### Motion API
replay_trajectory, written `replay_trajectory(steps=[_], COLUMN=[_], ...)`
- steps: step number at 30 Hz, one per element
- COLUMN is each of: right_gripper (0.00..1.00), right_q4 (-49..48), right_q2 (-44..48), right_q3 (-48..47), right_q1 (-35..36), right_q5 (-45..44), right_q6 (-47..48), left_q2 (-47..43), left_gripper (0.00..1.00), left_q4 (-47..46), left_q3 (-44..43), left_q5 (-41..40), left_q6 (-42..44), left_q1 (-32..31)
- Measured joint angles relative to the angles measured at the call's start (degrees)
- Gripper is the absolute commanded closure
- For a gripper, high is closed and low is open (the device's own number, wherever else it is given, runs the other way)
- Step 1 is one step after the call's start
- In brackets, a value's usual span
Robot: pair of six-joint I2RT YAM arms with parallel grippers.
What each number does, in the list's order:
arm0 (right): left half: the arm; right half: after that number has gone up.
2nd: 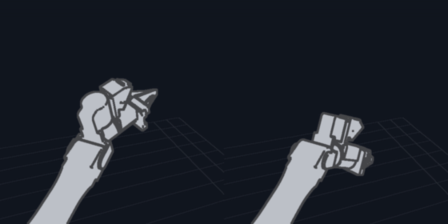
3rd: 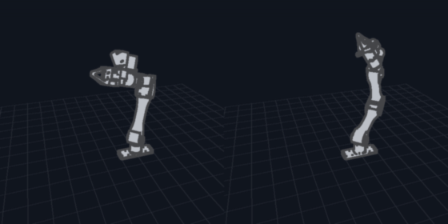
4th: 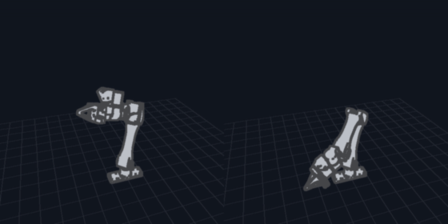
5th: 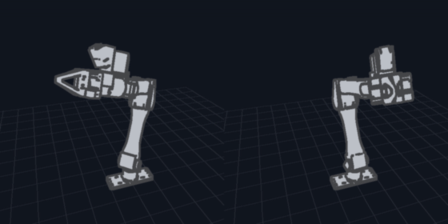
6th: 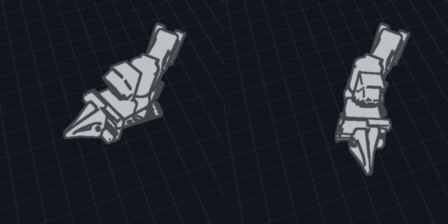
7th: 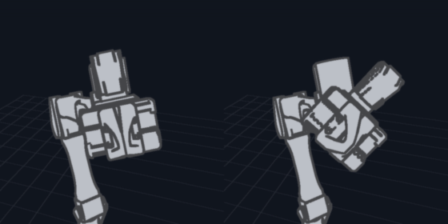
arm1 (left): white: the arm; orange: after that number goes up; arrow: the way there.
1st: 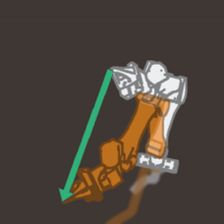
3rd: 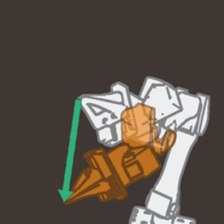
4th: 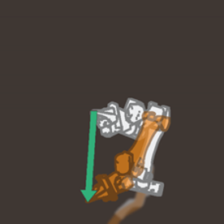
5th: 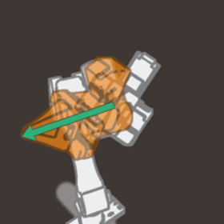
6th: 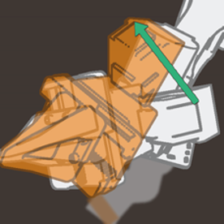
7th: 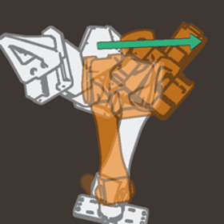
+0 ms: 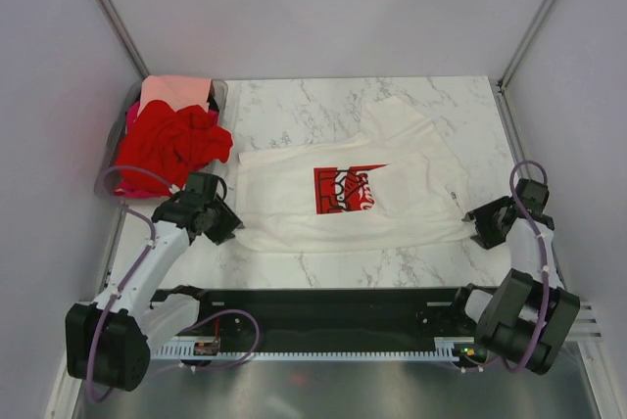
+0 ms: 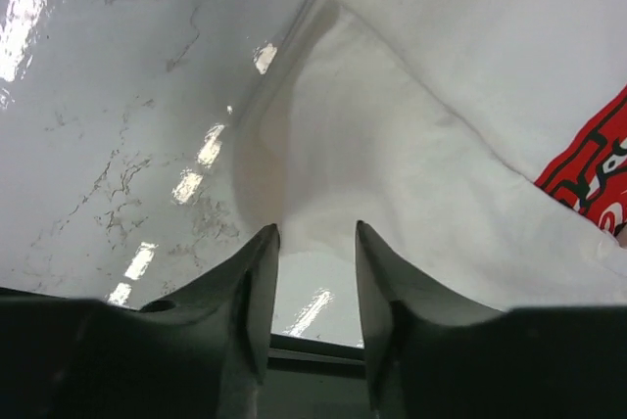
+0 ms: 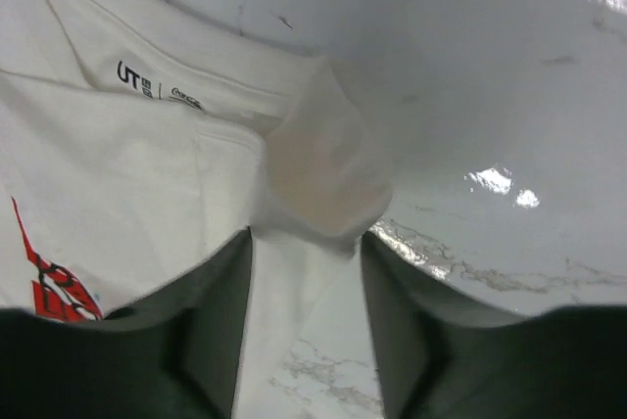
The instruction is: Fold and stack the t-shirts
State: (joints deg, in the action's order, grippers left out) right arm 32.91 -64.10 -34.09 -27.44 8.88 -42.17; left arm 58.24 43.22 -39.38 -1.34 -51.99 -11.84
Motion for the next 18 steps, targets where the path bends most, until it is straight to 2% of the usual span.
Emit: replay_trajectory(steps=[1,2,8,10,13,18], right_gripper=[0.20,0.19,0.14,0.14,0.11,0.08], right_q4=[0.3,1.0,3.8,3.2,1.5,-2.3], right_q2=[0.7,1.6,10.8,11.6,5.3,-15.5], right_q3=[0.8,1.4,-1.2,-5.2,-16.0,-38.0], right_q1=[-0.5,-0.8,-1.0,0.3,6.8,18.8], right_q5=[0.3,0.5,2.1,2.7,2.5,0.9], right_q6=[-0.2,-0.3,0.2,0.2,1.0,5.5], left_q2=[-0.9,-1.7,-6.3,-7.0,-6.8,-4.7], left_gripper=[0.50,0.44,0.29,0.28,0.28,0.29], left_q4=[0.1,0.5,3.7,4.5,4.5,4.2], left_q3=[1.3,2.3,1.0,-2.4,-7.8,-12.8], left_q5=[0.6,1.5,3.4,3.4,3.1,1.4], left_q6=[-0.6,-1.0,0.3,2.5,6.9,14.3], left_q1=[0.2,0.2,0.2,0.2,0.2,0.2])
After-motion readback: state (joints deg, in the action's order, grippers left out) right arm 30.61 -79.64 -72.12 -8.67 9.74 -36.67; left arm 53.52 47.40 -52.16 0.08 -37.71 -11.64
